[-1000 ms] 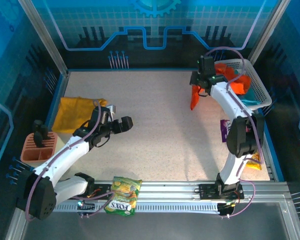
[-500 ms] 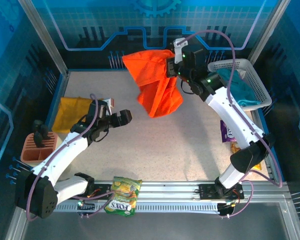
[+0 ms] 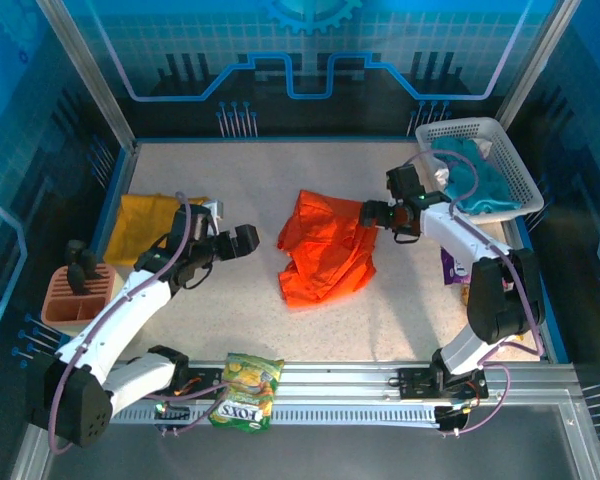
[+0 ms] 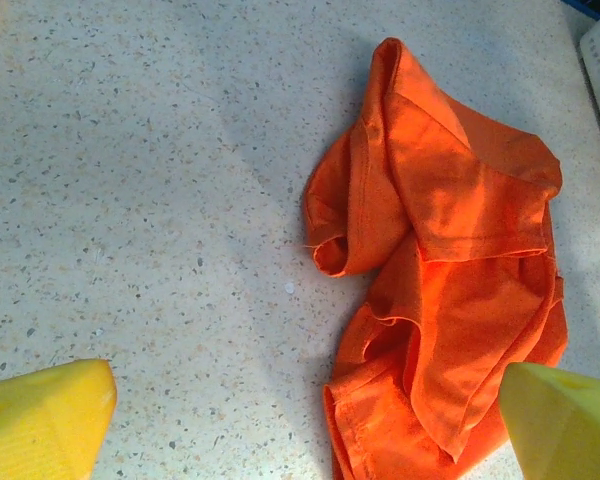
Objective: Fold and stack the t-shirts
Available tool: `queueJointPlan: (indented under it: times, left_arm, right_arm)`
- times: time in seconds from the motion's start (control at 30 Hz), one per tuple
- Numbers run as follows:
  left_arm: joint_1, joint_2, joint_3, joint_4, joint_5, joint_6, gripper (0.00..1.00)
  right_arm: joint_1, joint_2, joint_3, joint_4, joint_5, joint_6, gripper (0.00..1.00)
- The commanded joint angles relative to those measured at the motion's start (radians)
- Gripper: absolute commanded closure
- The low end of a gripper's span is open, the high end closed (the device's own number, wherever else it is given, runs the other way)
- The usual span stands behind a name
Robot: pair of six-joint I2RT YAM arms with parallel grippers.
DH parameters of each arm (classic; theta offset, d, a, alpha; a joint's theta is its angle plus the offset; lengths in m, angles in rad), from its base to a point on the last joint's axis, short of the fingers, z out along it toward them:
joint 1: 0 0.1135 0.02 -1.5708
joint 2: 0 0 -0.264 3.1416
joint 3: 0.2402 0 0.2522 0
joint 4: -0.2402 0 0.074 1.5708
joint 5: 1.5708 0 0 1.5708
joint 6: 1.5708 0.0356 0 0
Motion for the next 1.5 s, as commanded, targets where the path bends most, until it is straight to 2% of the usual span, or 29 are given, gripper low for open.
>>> queueJointPlan:
  times: [0.0,0.07,0.17,0.23,0.3,0.5,0.67,0.73,0.8,0.87,0.93,0.97,1.13,1.23,1.47]
  left_arm:
    - [-0.034,0.03,-0.027,-0.013,-0.014,-0.04,0.01]
    - [-0.063,0.06,-0.033,0.0,-0.029,-0.062,0.02]
    - [-0.107,0.128,-0.055,0.068,-0.043,-0.103,0.04]
    - [-0.138,0.198,-0.055,0.126,-0.042,-0.148,0.1]
    - [-0.178,0.272,-0.041,0.19,-0.045,-0.185,0.16]
    - [-0.297,0.497,0.113,0.228,-0.078,-0.273,0.16]
    - [-0.368,0.635,0.218,0.262,-0.138,-0.332,0.21]
    - [-0.369,0.684,0.262,0.272,-0.121,-0.34,0.27]
    - [-0.37,0.725,0.314,0.259,-0.106,-0.322,0.4]
    - [-0.369,0.73,0.344,0.245,-0.109,-0.305,0.62]
    - [-0.365,0.705,0.365,0.222,-0.138,-0.272,0.81]
    - [-0.36,0.688,0.377,0.199,-0.147,-0.251,0.85]
    - [-0.338,0.567,0.481,0.041,-0.101,-0.135,0.91]
    - [-0.329,0.535,0.552,-0.062,-0.091,-0.092,0.9]
    - [-0.305,0.546,0.562,-0.065,-0.039,-0.094,0.88]
  right_arm:
    - [0.032,-0.035,-0.035,0.02,-0.033,0.005,0.0]
    - [0.07,-0.043,-0.053,0.035,-0.033,-0.011,0.0]
    - [0.153,-0.05,-0.08,0.045,0.03,-0.029,0.0]
    - [0.197,-0.059,-0.11,0.049,0.073,-0.015,0.0]
    - [0.201,-0.08,-0.155,0.071,0.043,0.008,0.0]
    - [0.212,-0.196,-0.32,0.144,0.035,0.127,0.0]
    - [0.226,-0.247,-0.344,0.108,0.018,0.141,0.0]
    - [0.226,-0.263,-0.346,0.09,0.026,0.131,0.01]
    - [0.226,-0.288,-0.355,0.073,0.053,0.124,0.02]
    - [0.224,-0.313,-0.372,0.074,0.076,0.123,0.04]
    - [0.224,-0.336,-0.391,0.086,0.084,0.124,0.07]
    - [0.224,-0.345,-0.401,0.098,0.085,0.126,0.08]
    - [0.23,-0.353,-0.427,0.194,0.025,0.121,0.12]
    - [0.272,-0.347,-0.401,0.265,-0.045,0.064,0.08]
    - [0.421,-0.345,-0.325,0.342,0.019,-0.03,0.03]
